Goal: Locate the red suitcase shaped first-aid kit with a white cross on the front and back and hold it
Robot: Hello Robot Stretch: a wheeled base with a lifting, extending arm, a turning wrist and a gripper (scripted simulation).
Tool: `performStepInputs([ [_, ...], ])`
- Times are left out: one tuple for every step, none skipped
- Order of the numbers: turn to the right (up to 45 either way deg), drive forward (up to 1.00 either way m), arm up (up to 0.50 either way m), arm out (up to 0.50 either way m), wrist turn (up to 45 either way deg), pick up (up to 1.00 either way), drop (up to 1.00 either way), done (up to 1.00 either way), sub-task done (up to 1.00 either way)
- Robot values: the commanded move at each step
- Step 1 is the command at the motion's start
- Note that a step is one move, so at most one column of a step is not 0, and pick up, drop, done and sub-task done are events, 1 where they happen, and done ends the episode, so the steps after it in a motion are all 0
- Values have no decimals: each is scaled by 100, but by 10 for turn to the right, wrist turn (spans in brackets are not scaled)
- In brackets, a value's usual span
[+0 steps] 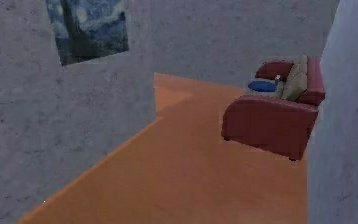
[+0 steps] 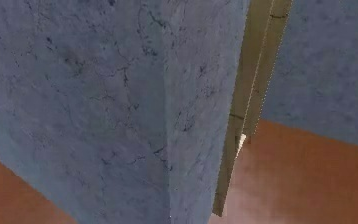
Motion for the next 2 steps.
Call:
performStepInputs([
  [0, 100, 0, 0, 0, 0, 0, 0, 0],
  [0, 100, 0, 0, 0, 0, 0, 0, 0],
])
